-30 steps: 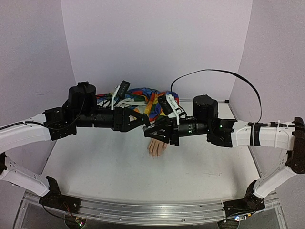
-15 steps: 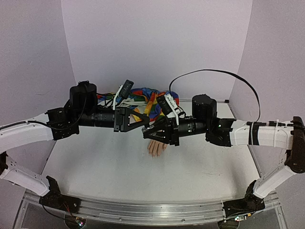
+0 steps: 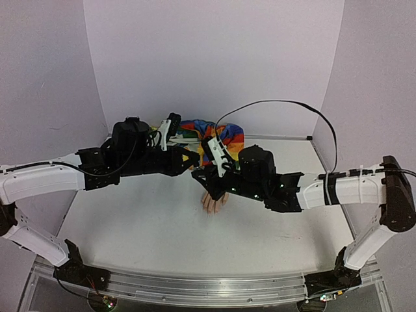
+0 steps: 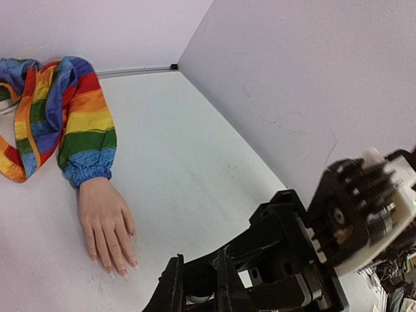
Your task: Paint the nails
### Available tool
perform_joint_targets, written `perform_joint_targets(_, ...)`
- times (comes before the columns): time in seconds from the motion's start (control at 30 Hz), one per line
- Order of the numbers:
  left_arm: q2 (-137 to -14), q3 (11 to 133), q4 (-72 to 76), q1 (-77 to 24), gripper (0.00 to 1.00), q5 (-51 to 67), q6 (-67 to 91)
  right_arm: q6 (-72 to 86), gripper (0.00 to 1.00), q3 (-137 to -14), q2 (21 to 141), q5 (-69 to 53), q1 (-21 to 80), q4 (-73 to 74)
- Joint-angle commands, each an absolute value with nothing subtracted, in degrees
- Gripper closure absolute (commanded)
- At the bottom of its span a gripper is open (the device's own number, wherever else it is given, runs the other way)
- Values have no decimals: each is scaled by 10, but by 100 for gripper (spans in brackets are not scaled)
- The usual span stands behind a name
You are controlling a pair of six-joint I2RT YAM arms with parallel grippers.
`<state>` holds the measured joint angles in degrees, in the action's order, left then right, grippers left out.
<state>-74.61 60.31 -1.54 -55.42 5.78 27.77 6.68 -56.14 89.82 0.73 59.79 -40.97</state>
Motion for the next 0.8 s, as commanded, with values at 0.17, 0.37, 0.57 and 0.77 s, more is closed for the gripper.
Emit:
perform_joint_targets(0.17,-748,640,-48,-571,87,53,325,22,100,-583,910,128,592,-459)
perform_joint_targets(0.37,-714,632,-46,-550,42,142,314,65,100,-556,874,-212,536,-465)
perform_joint_targets(0.57,-679,608,-26,-532,24,232,292,125,100,-575,860,-464,506,-469)
perform_joint_targets(0.77,-679,597,43,-530,38,282,308,159,100,-600,867,-557,505,-480)
